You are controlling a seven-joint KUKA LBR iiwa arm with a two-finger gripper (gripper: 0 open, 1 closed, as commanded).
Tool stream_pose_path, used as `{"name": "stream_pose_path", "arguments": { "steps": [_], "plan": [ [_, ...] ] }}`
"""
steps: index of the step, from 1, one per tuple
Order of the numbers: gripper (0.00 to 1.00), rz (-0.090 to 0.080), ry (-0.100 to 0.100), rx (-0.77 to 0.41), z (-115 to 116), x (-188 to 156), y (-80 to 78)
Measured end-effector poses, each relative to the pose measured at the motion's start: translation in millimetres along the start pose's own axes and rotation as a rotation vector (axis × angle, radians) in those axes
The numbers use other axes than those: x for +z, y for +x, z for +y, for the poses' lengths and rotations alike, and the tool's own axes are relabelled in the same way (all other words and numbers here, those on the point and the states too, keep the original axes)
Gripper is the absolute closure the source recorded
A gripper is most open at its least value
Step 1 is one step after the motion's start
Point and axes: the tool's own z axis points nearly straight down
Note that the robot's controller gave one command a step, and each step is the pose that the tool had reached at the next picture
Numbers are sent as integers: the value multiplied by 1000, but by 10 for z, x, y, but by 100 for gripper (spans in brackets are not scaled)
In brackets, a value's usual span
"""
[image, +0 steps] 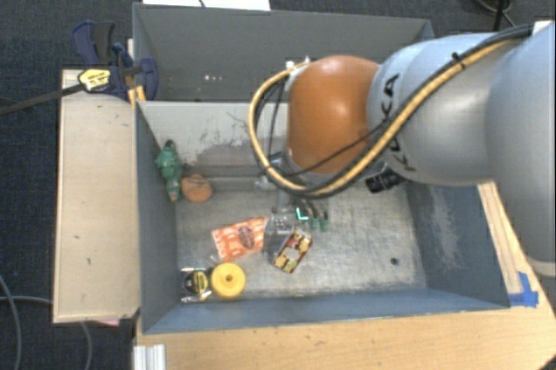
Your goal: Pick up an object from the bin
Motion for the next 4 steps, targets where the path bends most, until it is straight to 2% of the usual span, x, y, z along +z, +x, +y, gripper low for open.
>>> {"name": "stream_pose_path", "arguments": {
  "steps": [1,2,3,4],
  "plan": [
    [0,-7,-1,4,-5,-33,-20],
    [100,-7,1,-286,200,784,-215],
    [100,-7,0,-284,199,784,-215],
    [100,-7,0,-328,450,-415,-203]
  ]
}}
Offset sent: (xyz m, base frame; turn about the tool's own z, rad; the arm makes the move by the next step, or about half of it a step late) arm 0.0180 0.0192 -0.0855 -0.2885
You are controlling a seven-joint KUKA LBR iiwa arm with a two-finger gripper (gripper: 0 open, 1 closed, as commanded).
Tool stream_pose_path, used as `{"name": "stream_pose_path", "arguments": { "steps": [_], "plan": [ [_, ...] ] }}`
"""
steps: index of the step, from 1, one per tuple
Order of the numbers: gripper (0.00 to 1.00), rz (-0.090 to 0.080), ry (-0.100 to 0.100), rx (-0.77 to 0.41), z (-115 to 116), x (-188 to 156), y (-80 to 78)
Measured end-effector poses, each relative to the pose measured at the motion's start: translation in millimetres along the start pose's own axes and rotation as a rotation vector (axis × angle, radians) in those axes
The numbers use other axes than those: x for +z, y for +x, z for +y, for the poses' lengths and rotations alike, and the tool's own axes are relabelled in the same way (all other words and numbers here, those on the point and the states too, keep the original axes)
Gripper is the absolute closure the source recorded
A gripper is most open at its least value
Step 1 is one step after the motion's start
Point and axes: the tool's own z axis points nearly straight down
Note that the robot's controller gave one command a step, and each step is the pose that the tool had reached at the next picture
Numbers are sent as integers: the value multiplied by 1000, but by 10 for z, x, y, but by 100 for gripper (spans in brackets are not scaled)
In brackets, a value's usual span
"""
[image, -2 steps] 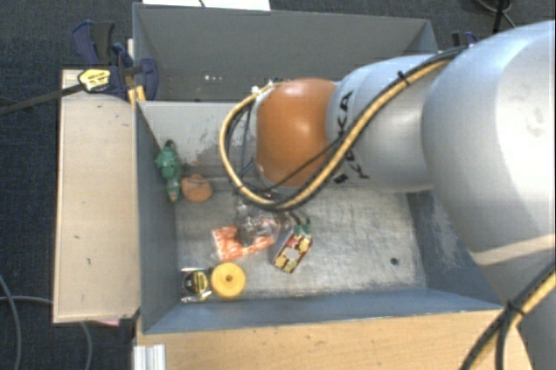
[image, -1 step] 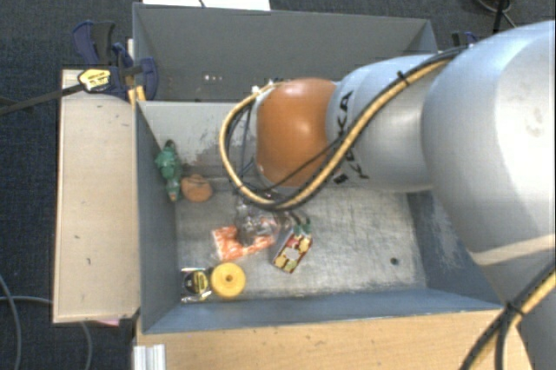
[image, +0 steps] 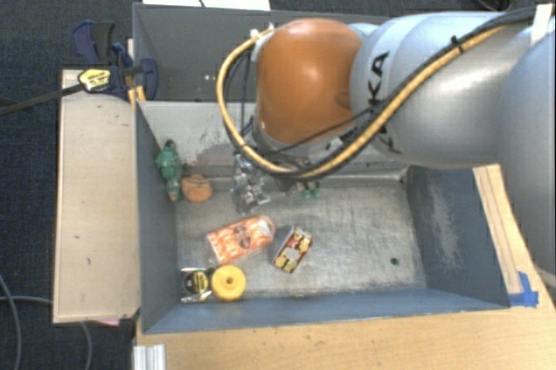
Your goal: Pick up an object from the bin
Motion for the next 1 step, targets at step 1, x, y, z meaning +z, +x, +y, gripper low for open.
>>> {"name": "stream_pose_path", "arguments": {
  "steps": [1],
  "plan": [
    [100,0,0,1,-1,2,1]
  ]
}}
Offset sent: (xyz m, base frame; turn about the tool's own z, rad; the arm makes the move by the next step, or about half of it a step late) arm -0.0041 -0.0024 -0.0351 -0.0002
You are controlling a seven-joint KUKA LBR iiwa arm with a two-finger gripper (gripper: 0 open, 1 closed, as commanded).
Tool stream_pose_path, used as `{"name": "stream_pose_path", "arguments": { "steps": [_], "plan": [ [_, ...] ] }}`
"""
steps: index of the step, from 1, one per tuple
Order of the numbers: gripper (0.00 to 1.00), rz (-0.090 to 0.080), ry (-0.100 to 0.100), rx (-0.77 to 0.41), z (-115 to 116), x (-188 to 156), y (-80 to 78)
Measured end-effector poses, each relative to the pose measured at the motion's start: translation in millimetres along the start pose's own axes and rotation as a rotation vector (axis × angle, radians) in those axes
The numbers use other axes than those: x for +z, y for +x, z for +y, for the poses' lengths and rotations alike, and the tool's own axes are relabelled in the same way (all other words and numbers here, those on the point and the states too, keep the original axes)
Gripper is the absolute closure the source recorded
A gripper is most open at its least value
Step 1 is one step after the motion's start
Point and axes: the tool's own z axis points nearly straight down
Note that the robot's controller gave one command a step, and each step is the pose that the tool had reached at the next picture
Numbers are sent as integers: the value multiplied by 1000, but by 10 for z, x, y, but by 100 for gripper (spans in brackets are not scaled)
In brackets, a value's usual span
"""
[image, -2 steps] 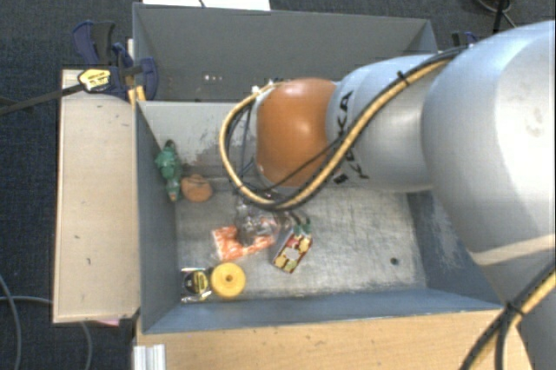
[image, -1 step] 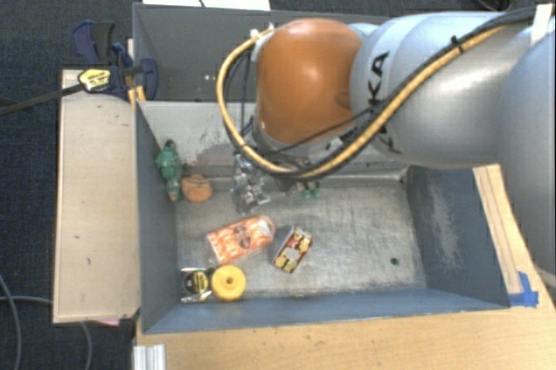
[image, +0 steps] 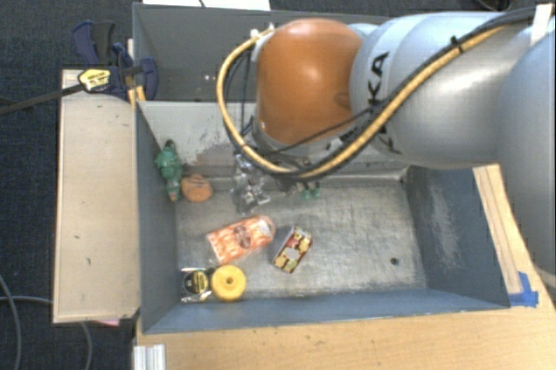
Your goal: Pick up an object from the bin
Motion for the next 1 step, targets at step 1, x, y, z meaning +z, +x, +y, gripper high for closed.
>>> {"name": "stream_pose_path", "arguments": {
  "steps": [1],
  "plan": [
    [0,1,0,4,-12,348,42]
  ]
}}
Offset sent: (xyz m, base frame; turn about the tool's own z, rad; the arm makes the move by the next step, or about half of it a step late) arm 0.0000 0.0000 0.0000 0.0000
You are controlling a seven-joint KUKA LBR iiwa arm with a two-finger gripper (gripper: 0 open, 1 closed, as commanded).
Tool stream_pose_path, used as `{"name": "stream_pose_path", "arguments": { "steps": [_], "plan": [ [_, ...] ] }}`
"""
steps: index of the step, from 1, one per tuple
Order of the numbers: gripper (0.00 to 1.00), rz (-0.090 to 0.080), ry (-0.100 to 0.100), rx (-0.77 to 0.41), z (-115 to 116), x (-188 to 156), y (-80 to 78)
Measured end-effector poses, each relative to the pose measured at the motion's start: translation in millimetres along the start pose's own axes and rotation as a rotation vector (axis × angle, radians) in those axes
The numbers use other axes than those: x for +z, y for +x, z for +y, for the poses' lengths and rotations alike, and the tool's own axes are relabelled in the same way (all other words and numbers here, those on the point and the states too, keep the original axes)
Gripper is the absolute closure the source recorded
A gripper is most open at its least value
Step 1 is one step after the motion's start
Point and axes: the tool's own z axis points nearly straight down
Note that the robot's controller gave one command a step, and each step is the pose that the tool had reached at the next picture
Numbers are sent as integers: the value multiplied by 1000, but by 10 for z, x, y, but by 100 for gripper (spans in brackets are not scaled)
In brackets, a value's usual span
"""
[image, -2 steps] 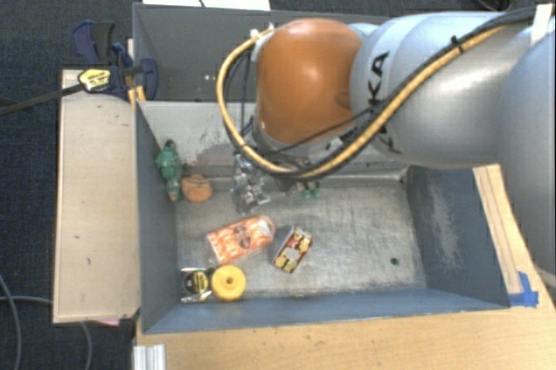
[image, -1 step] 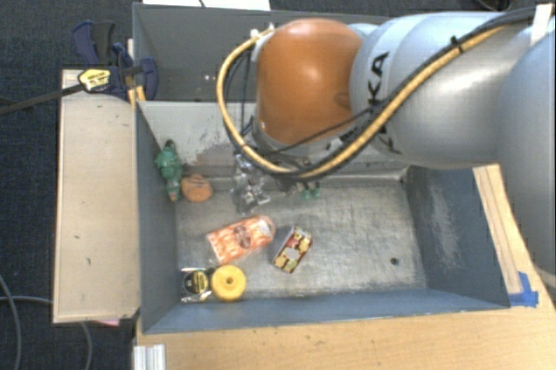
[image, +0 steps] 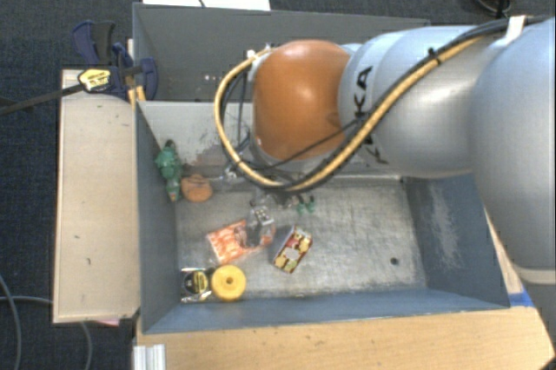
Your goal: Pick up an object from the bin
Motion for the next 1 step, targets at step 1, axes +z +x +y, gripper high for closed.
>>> {"name": "stream_pose_path", "arguments": {
  "steps": [1],
  "plan": [
    [100,-1,0,4,0,-4,-3]
  ]
}}
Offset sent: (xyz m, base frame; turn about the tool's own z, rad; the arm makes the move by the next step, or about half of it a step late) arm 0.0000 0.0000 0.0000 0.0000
